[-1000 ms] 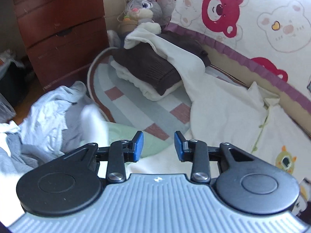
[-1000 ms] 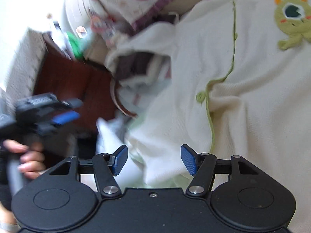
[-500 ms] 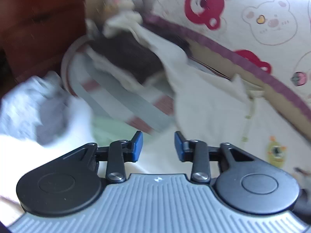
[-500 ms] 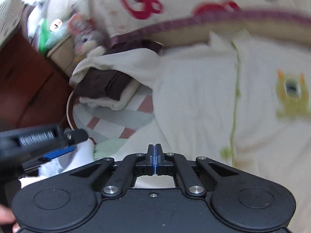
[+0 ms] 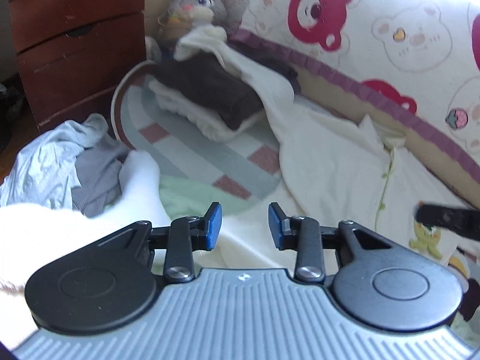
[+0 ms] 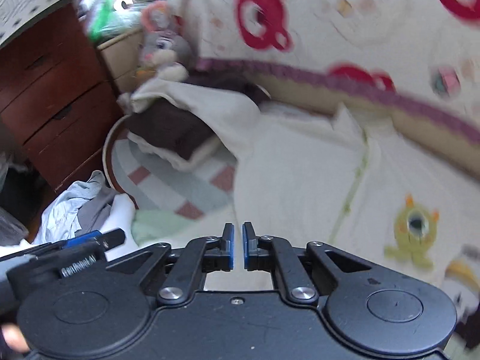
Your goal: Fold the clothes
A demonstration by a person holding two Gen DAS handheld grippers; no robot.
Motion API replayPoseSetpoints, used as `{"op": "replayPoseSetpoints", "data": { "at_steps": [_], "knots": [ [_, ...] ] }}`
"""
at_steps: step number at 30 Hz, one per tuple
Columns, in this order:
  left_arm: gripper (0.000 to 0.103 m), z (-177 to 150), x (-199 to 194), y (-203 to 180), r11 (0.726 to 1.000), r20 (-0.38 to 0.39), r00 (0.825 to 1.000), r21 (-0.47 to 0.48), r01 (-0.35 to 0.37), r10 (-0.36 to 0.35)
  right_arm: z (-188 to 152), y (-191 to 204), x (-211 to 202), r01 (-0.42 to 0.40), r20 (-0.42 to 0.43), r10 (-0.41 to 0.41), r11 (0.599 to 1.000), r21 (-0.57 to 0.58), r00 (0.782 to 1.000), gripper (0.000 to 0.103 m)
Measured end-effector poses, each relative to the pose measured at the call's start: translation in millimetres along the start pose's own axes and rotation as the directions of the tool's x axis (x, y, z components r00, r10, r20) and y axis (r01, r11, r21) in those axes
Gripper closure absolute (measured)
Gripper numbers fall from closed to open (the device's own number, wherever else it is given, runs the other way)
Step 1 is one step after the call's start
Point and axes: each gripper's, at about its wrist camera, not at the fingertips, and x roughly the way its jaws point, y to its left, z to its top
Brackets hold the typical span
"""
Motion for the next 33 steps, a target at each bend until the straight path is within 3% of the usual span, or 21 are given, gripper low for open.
{"op": "replayPoseSetpoints", "data": {
  "at_steps": [2,8,10,12,14,15,17,18,20,21,23,25,26,29,32,33],
  "knots": [
    [0.067,0,9,5,0.999,-0.036,0.999,-0.027,-0.021,0.02,-19,-32,0,-0.02,-0.03,0.022,0.997,0.073,0.999,0.088],
    [0.066,9,31,29,0.979,-0.088,0.989,-0.156,-0.131,0.118,-56,-87,24,-0.141,-0.144,0.144,0.99,0.033,0.979,0.084],
    [0.066,5,38,32,0.97,-0.107,0.989,-0.208,-0.125,0.104,-65,-104,28,-0.205,-0.119,0.217,0.973,0.109,0.969,0.073],
    [0.066,-1,46,31,0.963,-0.132,0.989,-0.25,-0.102,0.07,-77,-109,36,-0.211,-0.13,0.236,0.96,0.184,0.963,0.066],
    [0.061,-2,56,18,0.971,-0.159,0.976,-0.165,-0.174,0.148,-88,-110,42,-0.193,-0.141,0.231,0.951,0.243,0.963,0.06],
    [0.061,1,61,11,0.973,-0.16,0.971,-0.113,-0.199,0.179,-91,-105,45,-0.181,-0.141,0.22,0.952,0.247,0.965,0.052],
    [0.06,15,73,-3,0.977,-0.121,0.969,0.023,-0.213,0.214,-93,-89,53,-0.169,-0.159,0.209,0.958,0.232,0.965,0.049],
    [0.06,23,81,-9,0.978,-0.113,0.972,0.07,-0.197,0.204,-93,-79,60,-0.163,-0.179,0.202,0.964,0.211,0.963,0.047],
    [0.059,39,95,-12,0.993,-0.158,0.985,0.106,-0.052,0.069,-96,-62,75,-0.146,-0.211,0.181,0.975,0.169,0.961,0.041],
    [0.059,44,98,-9,0.99,-0.169,0.985,0.139,-0.014,0.037,-99,-58,83,-0.124,-0.226,0.163,0.977,0.175,0.961,0.038],
    [0.055,48,104,-1,0.981,-0.198,0.98,0.193,0.037,0.002,-104,-54,97,-0.095,-0.224,0.14,0.975,0.202,0.964,0.043],
    [0.055,50,110,9,0.968,-0.231,0.973,0.24,0.075,-0.019,-105,-53,103,-0.113,-0.161,0.15,0.969,0.218,0.975,0.094],
    [0.055,49,113,16,0.964,-0.246,0.969,0.245,0.1,-0.039,-100,-51,104,-0.111,-0.13,0.137,0.976,0.187,0.982,0.094],
    [0.054,43,120,41,0.969,-0.286,0.946,0.143,0.199,-0.152,-72,-48,99,-0.091,-0.028,0.094,0.992,0.091,0.995,0.094],
    [0.065,30,120,62,0.97,-0.38,0.895,-0.028,0.243,-0.235,-48,-54,100,-0.081,-0.016,0.083,0.989,0.121,0.996,0.094],
    [0.067,26,114,63,0.969,-0.372,0.896,-0.047,0.244,-0.244,-43,-56,103,-0.082,-0.033,0.088,0.984,0.157,0.996,0.094]
  ]
}}
